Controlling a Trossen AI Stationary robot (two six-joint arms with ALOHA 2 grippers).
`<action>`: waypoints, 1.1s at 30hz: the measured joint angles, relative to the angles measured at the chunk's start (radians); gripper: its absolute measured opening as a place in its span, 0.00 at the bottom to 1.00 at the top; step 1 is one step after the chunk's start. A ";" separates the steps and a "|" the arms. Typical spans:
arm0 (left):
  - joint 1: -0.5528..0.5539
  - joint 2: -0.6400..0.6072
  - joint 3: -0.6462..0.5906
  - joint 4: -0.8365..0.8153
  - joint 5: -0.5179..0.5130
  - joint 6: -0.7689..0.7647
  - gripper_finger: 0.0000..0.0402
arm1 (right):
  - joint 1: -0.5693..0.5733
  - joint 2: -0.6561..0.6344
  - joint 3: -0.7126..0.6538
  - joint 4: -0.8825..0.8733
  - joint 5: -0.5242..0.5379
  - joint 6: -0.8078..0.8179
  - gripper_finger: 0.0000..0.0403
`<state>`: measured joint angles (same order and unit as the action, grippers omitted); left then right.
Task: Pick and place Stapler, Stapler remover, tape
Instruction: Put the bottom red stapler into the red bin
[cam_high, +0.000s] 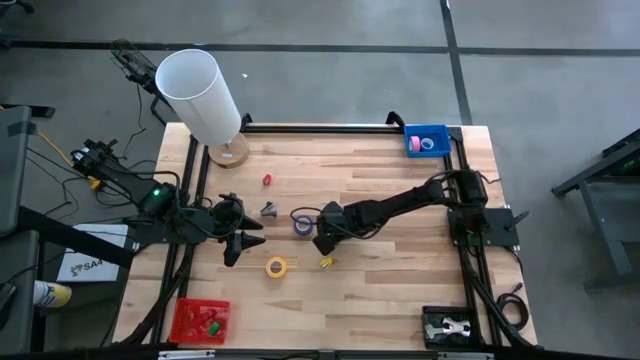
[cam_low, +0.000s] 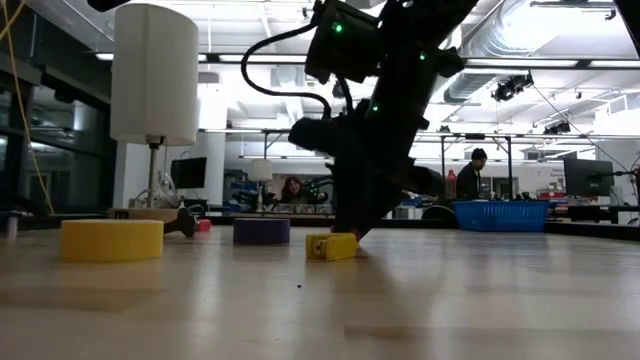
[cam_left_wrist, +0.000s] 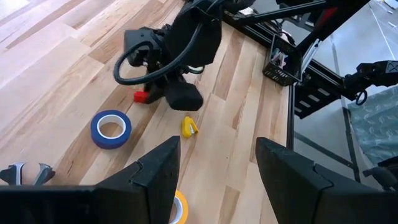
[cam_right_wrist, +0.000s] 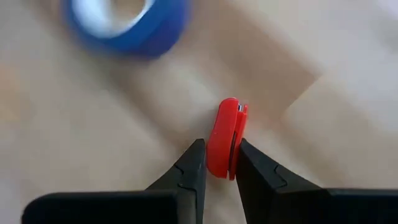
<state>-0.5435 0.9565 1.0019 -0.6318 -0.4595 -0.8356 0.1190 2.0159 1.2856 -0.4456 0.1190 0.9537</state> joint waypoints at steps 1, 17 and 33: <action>0.000 0.000 0.000 0.000 0.000 0.000 0.51 | -0.003 -0.008 -0.001 0.000 -0.029 -0.018 0.14; 0.000 0.002 0.000 0.010 -0.018 0.000 0.51 | -0.007 -0.121 -0.001 0.117 -0.259 -0.321 0.14; 0.000 0.063 0.000 0.173 -0.087 0.129 0.51 | -0.007 -0.295 0.001 0.428 -0.366 -0.538 0.14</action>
<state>-0.5434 1.0197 1.0019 -0.4592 -0.5466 -0.7069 0.1120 1.7208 1.2865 -0.0179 -0.2473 0.4156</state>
